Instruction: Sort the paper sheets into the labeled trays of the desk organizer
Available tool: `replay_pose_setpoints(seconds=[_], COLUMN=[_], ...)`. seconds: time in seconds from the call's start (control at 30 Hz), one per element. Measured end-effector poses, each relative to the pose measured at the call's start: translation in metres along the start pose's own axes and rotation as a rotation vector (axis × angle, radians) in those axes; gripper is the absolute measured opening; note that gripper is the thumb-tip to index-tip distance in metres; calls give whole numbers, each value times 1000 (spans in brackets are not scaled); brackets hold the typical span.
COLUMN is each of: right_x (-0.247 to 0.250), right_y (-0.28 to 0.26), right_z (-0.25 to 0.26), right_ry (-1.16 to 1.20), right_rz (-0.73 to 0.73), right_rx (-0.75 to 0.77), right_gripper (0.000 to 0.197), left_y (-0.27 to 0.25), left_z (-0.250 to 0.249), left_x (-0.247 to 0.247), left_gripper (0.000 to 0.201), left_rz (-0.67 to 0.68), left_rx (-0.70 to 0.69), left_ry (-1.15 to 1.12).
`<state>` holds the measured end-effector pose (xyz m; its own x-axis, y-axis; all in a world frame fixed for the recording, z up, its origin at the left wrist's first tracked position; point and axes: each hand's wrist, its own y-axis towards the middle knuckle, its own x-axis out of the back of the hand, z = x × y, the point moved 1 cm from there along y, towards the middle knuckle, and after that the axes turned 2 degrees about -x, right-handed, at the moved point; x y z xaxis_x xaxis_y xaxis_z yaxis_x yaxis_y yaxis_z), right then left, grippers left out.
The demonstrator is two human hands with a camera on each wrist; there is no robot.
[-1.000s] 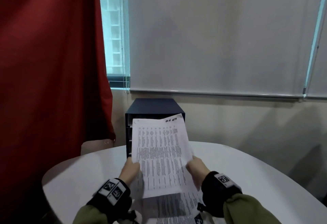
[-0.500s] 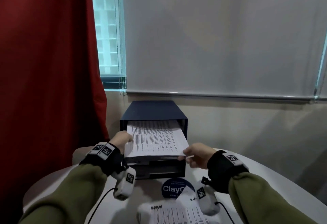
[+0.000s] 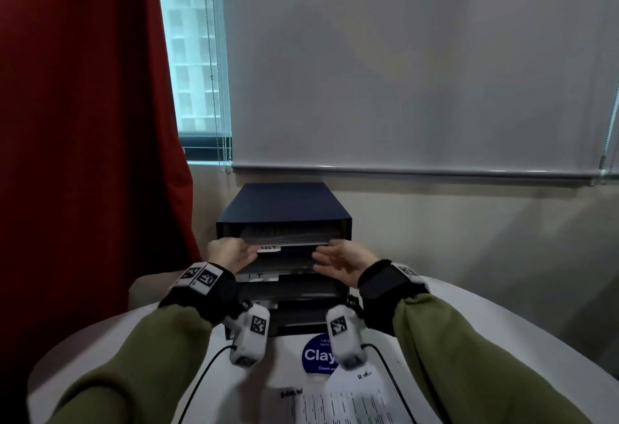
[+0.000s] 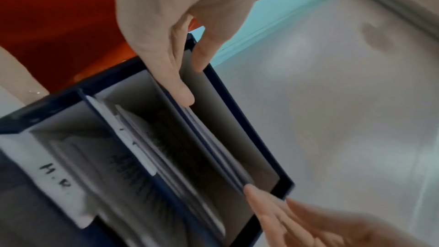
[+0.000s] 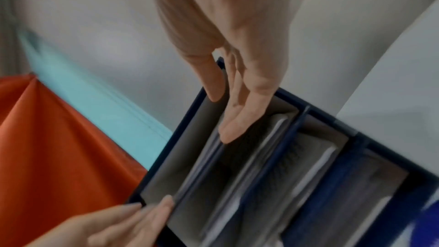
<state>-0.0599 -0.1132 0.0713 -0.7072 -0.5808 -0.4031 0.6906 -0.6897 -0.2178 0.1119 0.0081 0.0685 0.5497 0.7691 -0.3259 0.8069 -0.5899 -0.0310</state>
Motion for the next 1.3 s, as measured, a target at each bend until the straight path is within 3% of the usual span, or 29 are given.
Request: replay_pose_setpoints(seconds=[0.1,0.2,0.27,0.33,0.43,0.53,0.6,0.67,0.73,0.83,0.93,1.1,1.2,1.3], right_x=[20,52,76,96,113,124,129,133,138,146,144,131,119,111], right_y=[-25,-51,-68,-83,-108,-125,-132,-135,-136,-136,-135,-134,-124,-109], right_z=[-26,-54,-69,-80,-92,-105,-108,-103,-92,-86,-98,-115,-118,-115], right_ry=[-308,-668,-963,-1152,-1271,-1204,-1180,-1139,-938,-807,-1003,-1140,-946,-873], right_rz=[-15,-25,-38,-68,-100,-151,-151,-89,-81,-165,-182,-115,-161,-195], right_rx=[-12,-163,-321,-423,-497,-452,-410,-405,-318,-212,-267,-275,-213,-201], right_gripper=[25,10,12,14,17,12,3,16,26,37,53,18,17,13], left_y=[-21,-55,-75,-89,-104,-115,-119,-123,-128,-132,-134,-136,-148,-157], left_z=[19,54,80,104,126,134,134,129,122,113,105,98,99,108], left_x=[10,24,37,46,50,48,47,45,45,49,57,68,72,78], left_gripper=[17,13,9,19,41,43,32,19,18,21,14,7,9,18], left_rz=[-58,211,435,568,609,555,452,370,325,344,411,218,172,316], left_rx=[-71,24,58,42,9,-113,-193,-240,-274,-264,-197,-146,33,258], left_ry=[142,474,914,1251,1492,1593,1565,1471,1374,1120,794,491,312,418])
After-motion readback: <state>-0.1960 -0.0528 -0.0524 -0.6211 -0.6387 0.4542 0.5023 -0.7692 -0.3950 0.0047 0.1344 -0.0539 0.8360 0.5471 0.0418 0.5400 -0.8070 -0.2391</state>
